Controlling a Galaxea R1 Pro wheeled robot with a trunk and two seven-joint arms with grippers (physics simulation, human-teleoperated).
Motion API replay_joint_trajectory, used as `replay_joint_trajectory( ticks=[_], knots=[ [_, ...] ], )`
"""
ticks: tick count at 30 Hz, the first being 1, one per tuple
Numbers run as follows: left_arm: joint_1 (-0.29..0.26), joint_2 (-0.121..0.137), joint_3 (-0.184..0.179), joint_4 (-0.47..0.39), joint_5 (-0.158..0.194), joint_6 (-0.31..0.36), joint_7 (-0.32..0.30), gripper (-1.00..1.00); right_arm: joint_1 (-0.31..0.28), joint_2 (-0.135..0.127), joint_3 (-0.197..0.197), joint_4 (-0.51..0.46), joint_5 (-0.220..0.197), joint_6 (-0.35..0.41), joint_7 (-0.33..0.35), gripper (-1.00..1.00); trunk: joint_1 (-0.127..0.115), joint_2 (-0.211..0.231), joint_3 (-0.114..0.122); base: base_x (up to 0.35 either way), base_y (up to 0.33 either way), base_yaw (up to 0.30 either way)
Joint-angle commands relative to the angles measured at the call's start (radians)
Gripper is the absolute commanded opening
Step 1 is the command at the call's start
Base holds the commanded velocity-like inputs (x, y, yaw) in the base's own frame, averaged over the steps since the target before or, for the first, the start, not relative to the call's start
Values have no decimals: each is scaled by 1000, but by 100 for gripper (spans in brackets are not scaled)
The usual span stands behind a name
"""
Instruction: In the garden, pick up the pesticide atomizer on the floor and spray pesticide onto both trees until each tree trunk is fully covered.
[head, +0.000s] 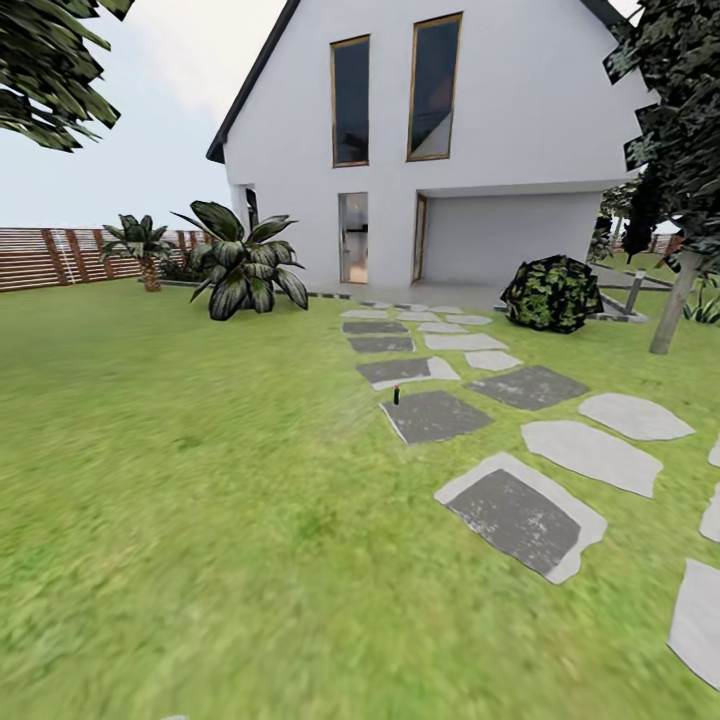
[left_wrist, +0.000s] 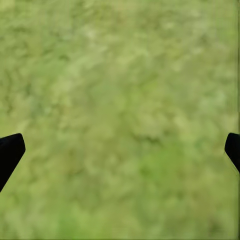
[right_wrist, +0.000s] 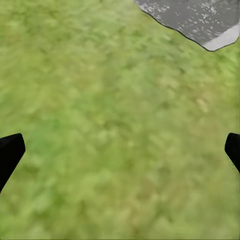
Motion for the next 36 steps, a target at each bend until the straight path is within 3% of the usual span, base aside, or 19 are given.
replay_joint_trajectory(
  ticks=[1,9,26,36],
  knots=[
    [0,1,0,0,0,0,0,100,0,0,0,0,0,0,0,100,0,0,0,339,-86,0],
    [0,17,1,-3,4,-1,1,100,0,0,0,1,1,1,0,100,0,0,0,294,-86,0],
    [2,12,1,-17,3,-45,1,100,0,0,0,2,1,1,0,100,0,0,0,230,-87,0],
    [2,12,1,-17,2,-42,-2,100,0,0,0,2,1,1,0,100,0,0,0,55,-16,0]
  ],
)
